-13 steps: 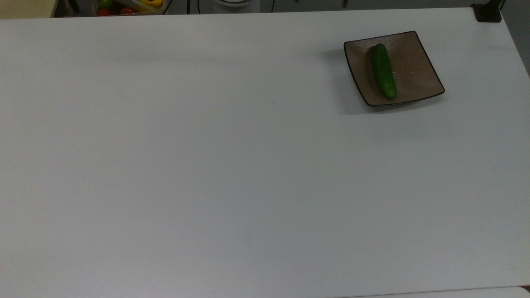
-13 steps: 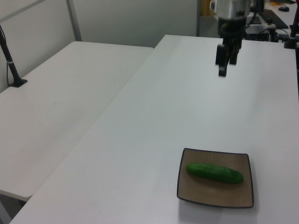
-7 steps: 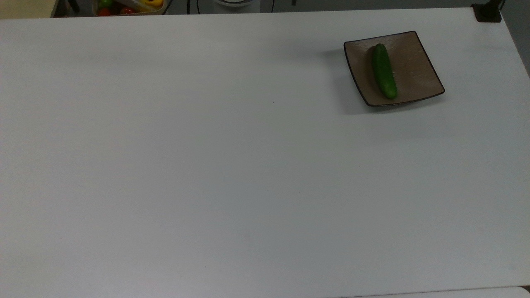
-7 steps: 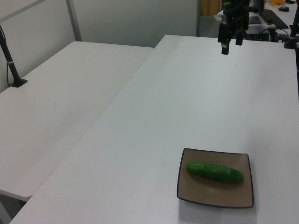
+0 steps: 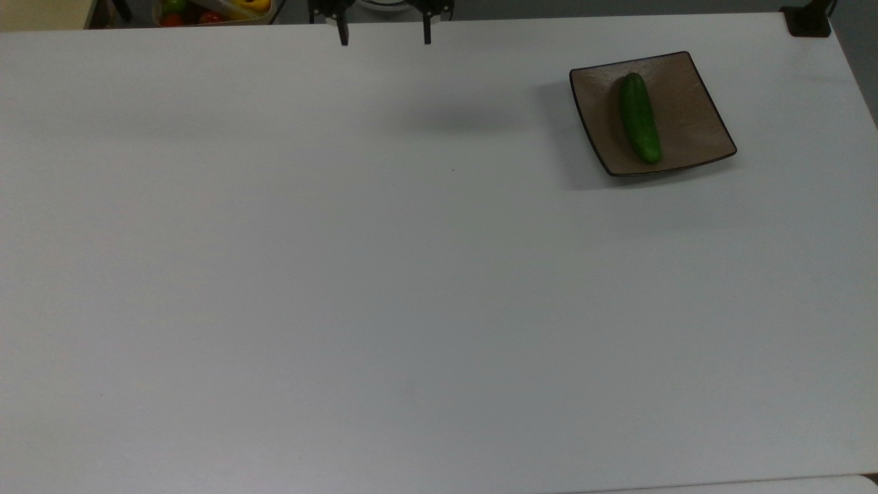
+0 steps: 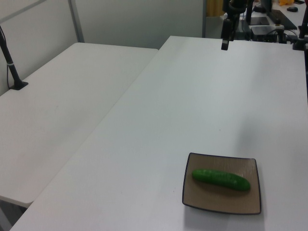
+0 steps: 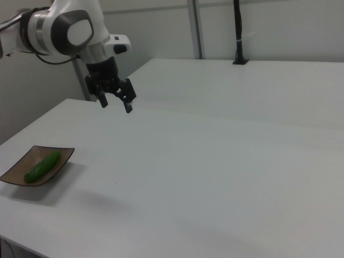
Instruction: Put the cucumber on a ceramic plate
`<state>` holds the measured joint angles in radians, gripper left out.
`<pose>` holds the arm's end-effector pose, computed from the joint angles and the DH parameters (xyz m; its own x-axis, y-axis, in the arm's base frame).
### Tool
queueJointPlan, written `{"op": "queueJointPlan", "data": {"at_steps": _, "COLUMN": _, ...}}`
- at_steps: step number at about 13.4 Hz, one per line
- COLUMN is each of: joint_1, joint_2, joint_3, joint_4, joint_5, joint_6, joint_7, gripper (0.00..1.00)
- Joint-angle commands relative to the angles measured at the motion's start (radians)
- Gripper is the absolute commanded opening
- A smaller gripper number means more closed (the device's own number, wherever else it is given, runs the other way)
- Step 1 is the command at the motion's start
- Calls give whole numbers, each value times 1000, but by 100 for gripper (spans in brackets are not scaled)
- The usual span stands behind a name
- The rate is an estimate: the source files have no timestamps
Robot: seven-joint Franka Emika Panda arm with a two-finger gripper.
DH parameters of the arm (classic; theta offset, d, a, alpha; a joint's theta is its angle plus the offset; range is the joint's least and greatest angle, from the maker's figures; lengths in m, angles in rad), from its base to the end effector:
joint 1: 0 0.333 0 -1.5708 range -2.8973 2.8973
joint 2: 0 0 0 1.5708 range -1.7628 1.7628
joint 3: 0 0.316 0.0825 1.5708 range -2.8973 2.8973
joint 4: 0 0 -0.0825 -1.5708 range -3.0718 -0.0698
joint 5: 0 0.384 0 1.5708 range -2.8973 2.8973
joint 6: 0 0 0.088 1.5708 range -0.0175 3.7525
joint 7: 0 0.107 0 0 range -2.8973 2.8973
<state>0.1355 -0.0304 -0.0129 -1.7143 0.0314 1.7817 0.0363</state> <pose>0.5572 0.0713 0.5921 0.9922 0.0791 0.0963 0.0828 -0.9960 -0.0351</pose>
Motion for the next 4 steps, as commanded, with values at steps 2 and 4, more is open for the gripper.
{"op": "queueJointPlan", "data": {"at_steps": 2, "joint_1": 18, "joint_2": 1, "joint_3": -35, "joint_4": -7, "joint_5": -2, "joint_6": 35, "joint_7": -62, "gripper": 100}}
{"op": "queueJointPlan", "data": {"at_steps": 4, "joint_1": 19, "joint_2": 1, "joint_3": -35, "joint_4": -7, "joint_5": -2, "joint_6": 36, "joint_7": -59, "gripper": 100}}
